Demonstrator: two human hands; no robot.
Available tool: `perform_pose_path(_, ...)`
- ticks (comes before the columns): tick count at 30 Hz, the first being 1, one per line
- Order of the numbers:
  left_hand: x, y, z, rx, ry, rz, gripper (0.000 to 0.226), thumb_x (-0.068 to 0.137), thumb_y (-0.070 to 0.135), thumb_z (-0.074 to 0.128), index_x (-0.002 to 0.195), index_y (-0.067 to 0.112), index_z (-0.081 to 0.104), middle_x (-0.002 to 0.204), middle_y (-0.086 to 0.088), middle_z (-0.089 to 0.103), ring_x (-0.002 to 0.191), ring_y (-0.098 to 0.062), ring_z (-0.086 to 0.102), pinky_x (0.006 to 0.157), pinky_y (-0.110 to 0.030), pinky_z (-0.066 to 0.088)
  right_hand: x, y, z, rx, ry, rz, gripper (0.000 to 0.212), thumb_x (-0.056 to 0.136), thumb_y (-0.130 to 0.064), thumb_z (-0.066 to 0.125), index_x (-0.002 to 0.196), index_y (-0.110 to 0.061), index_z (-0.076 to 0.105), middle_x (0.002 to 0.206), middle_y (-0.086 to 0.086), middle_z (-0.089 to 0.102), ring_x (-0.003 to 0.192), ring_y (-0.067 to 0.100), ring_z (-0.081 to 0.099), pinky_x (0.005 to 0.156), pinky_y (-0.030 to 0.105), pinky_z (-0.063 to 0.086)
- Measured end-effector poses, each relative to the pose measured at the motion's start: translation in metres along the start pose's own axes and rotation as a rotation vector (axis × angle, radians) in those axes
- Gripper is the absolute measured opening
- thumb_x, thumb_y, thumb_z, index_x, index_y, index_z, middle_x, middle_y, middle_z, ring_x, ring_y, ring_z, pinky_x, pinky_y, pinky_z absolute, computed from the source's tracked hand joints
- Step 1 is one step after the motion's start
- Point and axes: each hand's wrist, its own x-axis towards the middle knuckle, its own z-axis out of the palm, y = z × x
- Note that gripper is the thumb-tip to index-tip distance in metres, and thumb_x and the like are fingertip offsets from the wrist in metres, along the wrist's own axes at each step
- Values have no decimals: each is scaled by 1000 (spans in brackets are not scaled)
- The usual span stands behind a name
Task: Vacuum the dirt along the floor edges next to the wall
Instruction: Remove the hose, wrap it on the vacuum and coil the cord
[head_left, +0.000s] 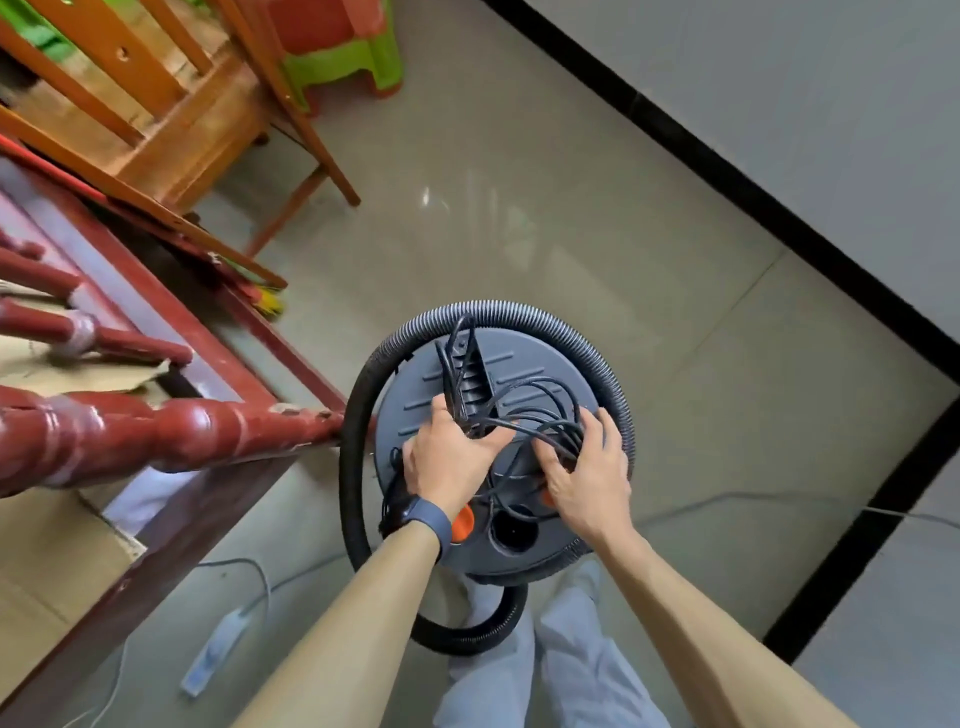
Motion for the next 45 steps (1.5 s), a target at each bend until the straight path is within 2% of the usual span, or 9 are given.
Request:
perform_pose_path(3, -9, 7, 10, 90, 174, 80, 85, 68, 75, 64, 133, 26, 44, 111, -2, 71, 109, -29, 62, 100, -42, 44, -10, 11, 8, 147, 57, 0, 80, 87, -66, 63, 155, -34, 35, 170, -1, 16, 152, 26, 28, 120, 51, 32)
perform_pose_path(5, -7, 12, 13, 130, 223, 73, 87, 69, 72, 66, 139, 26, 43, 116, -1, 70, 112, -27, 61, 103, -42, 42, -13, 12, 16, 209, 93, 24, 73, 90, -58, 67, 152, -31, 41, 168, 0, 20, 152, 24, 30, 118, 45, 35)
perform_pose_path(8, 4, 22, 12, 111, 212, -2, 88, 69, 71, 66, 142, 27, 43, 118, -3, 70, 114, -27, 60, 105, -42, 40, 3, 3, 15, 206, 149, 42, 64, 91, -55, 64, 147, -28, 49, 167, 2, 27, 150, 25, 33, 115, 44, 38)
perform_pose_path(14, 38, 52, 3, 86, 255, -39, 94, 70, 74, 65, 146, 24, 41, 122, -10, 68, 116, -35, 57, 108, -43, 36, 50, -25, -3, 212, 146, -31, 55, 91, -59, 63, 140, -39, 49, 166, -3, 28, 147, 21, 36, 114, 41, 38)
perform_pose_path(21, 86, 109, 1, 73, 254, 22, 92, 71, 76, 61, 145, 26, 42, 117, -5, 68, 114, -30, 58, 106, -44, 38, 116, -46, -32, 201, 208, -50, 55, 92, -58, 62, 140, -34, 51, 163, -1, 33, 145, 23, 40, 112, 41, 39)
perform_pose_path(26, 125, 169, 0, 10, 230, -25, 95, 73, 72, 63, 150, 24, 37, 117, -7, 62, 119, -28, 52, 106, -42, 37, 187, -68, -76, 161, 144, -96, 57, 94, -54, 64, 144, -31, 49, 163, 1, 32, 146, 23, 38, 116, 40, 35)
perform_pose_path(34, 221, 251, -22, -138, 427, -226, 91, 70, 72, 64, 145, 24, 45, 113, -11, 65, 113, -35, 58, 98, -44, 44, 326, -156, -124, 124, 12, -298, 49, 88, -65, 62, 131, -48, 49, 156, -2, 38, 139, 23, 44, 112, 39, 41)
perform_pose_path(38, 272, 279, -36, -166, 486, -241, 87, 71, 69, 64, 142, 21, 47, 114, -12, 67, 112, -36, 59, 97, -44, 45, 381, -197, -135, 119, 17, -356, 46, 87, -68, 59, 129, -50, 50, 153, -5, 41, 136, 22, 46, 106, 41, 44)
perform_pose_path(45, 343, 321, -64, -106, 460, -199, 86, 70, 72, 63, 141, 26, 47, 111, -9, 68, 108, -35, 61, 93, -43, 47, 440, -243, -143, 144, 69, -339, 48, 90, -67, 58, 132, -46, 49, 152, -7, 40, 134, 20, 48, 105, 43, 46)
